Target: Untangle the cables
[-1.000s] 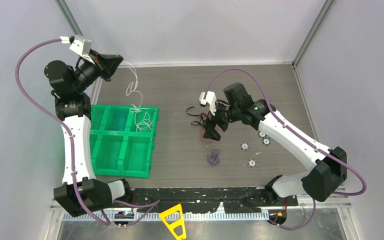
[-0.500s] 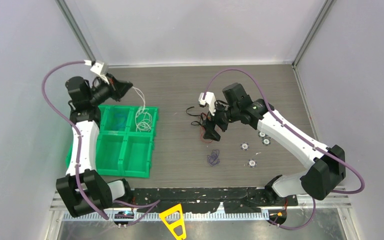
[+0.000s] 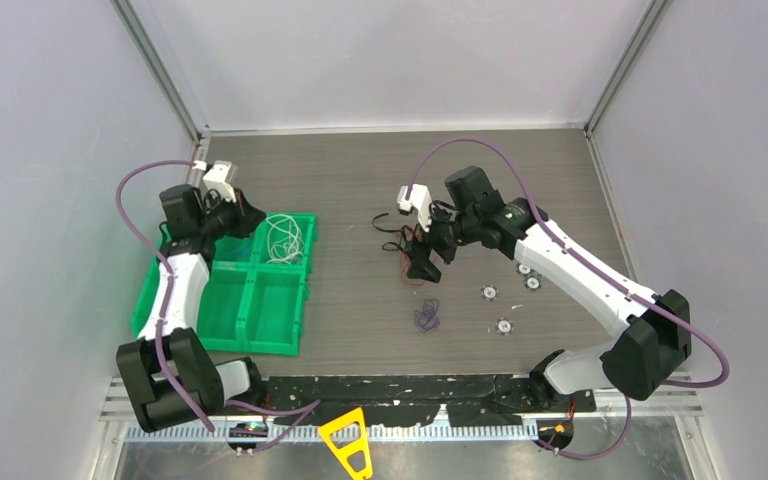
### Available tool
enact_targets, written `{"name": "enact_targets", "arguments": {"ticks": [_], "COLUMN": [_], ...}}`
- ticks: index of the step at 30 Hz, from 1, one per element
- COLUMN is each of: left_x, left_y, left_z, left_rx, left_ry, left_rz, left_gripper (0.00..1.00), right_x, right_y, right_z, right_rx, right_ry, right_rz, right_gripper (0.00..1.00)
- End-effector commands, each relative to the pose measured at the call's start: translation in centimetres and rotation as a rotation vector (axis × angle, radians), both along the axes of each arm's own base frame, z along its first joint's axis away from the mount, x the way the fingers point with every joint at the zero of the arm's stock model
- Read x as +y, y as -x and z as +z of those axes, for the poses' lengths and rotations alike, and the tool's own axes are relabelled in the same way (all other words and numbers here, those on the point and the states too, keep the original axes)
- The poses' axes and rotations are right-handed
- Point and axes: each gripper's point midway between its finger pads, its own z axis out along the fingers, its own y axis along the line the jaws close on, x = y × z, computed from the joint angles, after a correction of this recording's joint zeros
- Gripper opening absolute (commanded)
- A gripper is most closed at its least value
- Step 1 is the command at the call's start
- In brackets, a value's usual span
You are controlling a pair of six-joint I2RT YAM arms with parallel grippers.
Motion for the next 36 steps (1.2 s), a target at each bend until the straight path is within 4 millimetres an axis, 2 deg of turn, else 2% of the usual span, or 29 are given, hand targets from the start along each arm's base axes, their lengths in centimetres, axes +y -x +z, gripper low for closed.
{"name": "enact_targets", "arguments": {"ticks": [1,2,4,10,13,16,21,25,28,30,33,36], "left_x": [4.2,4.1,2.8,-0.6,-0.8,-0.4,0.3,-0.6,-1.3,-1.4,-1.6,-1.9], "left_y": [-1.4,-1.4,-1.1,-0.9,-1.4,-1.8,-1.9,-2.0,-2.2,-2.4,-2.1,-1.6], "left_z": [-1.5,-1.9,-2.9,-6.0,-7.7,-9.5,-12.1,-13.1,-12.6,-11.1,-8.3,-5.5], "left_rx": [0.02,0.028,0.04,0.039,0.088,0.169,0.339,0.392,0.392,0.364,0.328,0.29], "left_ry": [-0.23,-0.258,-0.336,-0.647,-0.798,-0.872,-0.911,-0.866,-0.828,-0.816,-0.782,-0.757], "left_rz": [0.112,0.096,0.007,-0.104,-0.114,-0.117,-0.149,-0.19,-0.198,-0.179,-0.15,-0.143], "left_gripper": [0.0,0.0,0.0,0.0,0.0,0.0,0.0,0.0,0.01,0.11,0.35,0.45], "right_x": [-0.1,-0.1,-0.1,0.0,-0.2,-0.5,-1.0,-1.2,-1.5,-1.7,-1.9,-1.8], "right_y": [-0.1,-0.1,-0.1,-0.3,-0.3,-0.4,-0.6,-0.6,-0.6,-0.6,-0.7,-0.9], "right_z": [0.5,0.3,0.2,-0.2,-0.1,-0.1,-0.1,-0.3,-0.4,-0.4,-0.3,-0.1], "right_rx": [-0.024,-0.022,-0.02,-0.007,-0.011,-0.015,-0.019,-0.017,-0.014,-0.014,-0.018,-0.019], "right_ry": [-0.011,-0.007,-0.004,0.001,0.003,0.006,0.007,0.008,0.012,0.014,0.011,0.009], "right_rz": [0.002,0.002,0.002,-0.002,-0.006,-0.01,-0.018,-0.02,-0.023,-0.026,-0.031,-0.036], "right_gripper": [0.95,0.95,0.95,0.95,0.95,0.95,0.95,0.95,0.95,0.95,0.95,0.95]}}
